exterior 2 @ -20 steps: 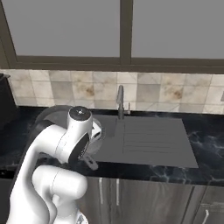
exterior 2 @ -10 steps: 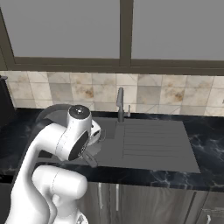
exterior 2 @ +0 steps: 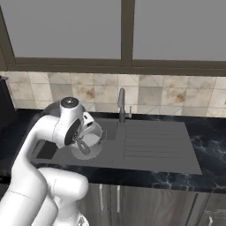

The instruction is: Move the pot and pan from the stove into the sink.

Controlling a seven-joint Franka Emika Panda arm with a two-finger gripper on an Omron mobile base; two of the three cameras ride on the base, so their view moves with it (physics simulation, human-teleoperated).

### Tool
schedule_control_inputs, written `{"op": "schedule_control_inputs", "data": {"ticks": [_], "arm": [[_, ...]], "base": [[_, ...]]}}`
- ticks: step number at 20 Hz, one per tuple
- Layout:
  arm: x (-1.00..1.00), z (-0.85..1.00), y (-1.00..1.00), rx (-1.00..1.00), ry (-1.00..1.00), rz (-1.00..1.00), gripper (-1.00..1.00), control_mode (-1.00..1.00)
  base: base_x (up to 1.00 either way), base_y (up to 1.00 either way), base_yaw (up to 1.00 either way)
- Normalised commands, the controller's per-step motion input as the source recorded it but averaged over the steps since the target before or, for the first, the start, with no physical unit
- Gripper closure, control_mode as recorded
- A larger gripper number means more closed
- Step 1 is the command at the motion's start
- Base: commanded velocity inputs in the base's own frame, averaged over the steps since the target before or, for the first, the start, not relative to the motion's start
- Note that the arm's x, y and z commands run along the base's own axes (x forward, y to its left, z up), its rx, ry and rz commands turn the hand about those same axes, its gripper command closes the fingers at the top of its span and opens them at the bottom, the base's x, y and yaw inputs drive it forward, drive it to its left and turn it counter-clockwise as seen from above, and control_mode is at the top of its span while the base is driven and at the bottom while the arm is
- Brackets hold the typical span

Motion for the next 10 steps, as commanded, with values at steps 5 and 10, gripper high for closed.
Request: {"op": "schedule_control_inputs", "data": {"ticks": [5,10], "arm": [[0.55,-0.02,0.15,-0.04,0.06,-0.03,1.00,-1.00],[0.00,0.00,0.00,0.00,0.00,0.00,1.00,-1.00]], "base": [[0.00,0.00,0.00],[0.00,0.00,0.00]]}}
